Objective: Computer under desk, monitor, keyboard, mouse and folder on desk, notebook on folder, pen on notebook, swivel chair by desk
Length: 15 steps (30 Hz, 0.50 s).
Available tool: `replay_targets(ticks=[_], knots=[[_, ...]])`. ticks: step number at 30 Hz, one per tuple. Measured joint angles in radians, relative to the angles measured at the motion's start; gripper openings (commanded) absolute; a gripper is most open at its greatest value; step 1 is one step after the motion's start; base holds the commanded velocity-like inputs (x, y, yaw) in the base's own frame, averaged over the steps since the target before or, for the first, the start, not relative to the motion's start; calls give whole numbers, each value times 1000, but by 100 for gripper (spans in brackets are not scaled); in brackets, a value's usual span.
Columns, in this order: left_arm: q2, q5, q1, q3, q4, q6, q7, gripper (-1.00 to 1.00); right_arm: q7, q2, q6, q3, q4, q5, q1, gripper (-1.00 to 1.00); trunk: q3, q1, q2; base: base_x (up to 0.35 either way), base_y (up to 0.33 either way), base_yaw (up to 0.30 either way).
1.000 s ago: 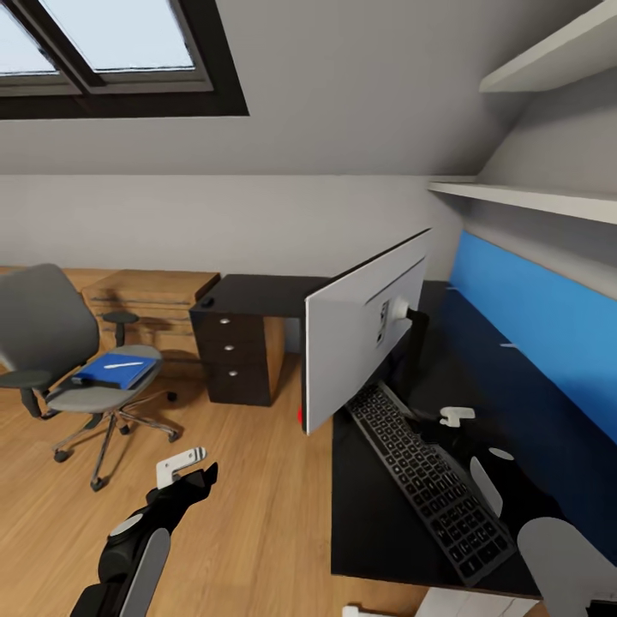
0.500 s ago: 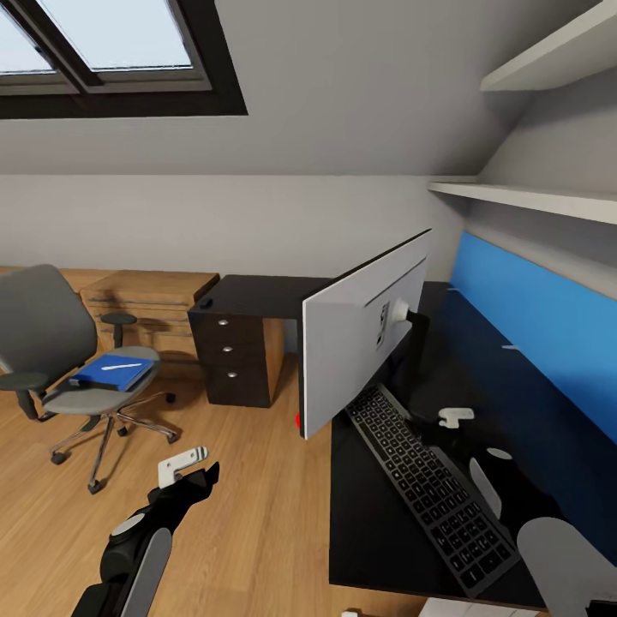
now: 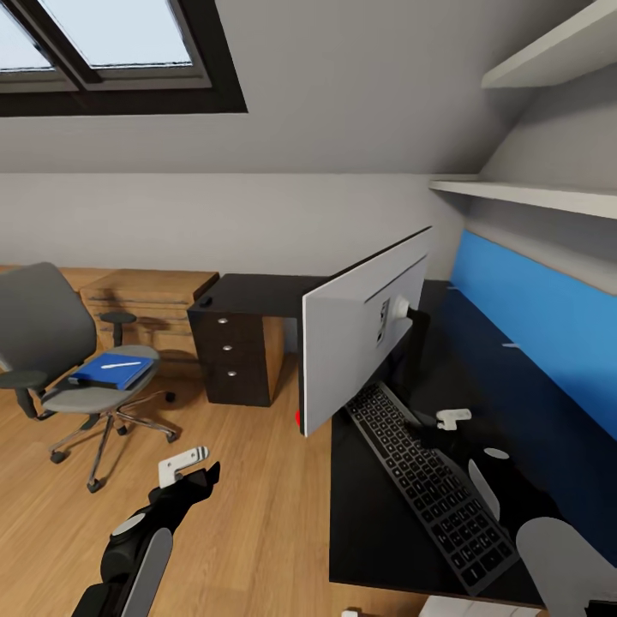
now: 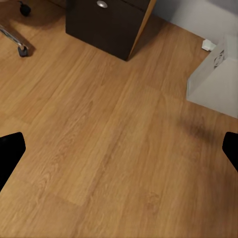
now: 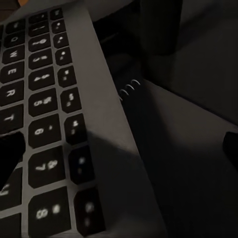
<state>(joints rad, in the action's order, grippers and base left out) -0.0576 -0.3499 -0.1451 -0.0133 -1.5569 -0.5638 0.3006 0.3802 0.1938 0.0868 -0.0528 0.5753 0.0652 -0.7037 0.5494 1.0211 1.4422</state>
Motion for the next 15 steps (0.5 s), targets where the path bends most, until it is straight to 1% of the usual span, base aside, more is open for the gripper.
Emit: replay_targets(ticks=[2, 12, 15], knots=[[0, 0, 0, 0, 0, 0, 0, 100, 0, 0, 0, 0, 0, 0, 0, 100, 6, 8, 14, 0, 0, 0], [0, 0, 0, 0, 0, 0, 0, 100, 0, 0, 1, 0, 0, 0, 0, 100, 6, 8, 14, 0, 0, 0], [0, 0, 0, 0, 0, 0, 2, 100, 0, 0, 1, 0, 0, 0, 0, 100, 16, 19, 35, 0, 0, 0]])
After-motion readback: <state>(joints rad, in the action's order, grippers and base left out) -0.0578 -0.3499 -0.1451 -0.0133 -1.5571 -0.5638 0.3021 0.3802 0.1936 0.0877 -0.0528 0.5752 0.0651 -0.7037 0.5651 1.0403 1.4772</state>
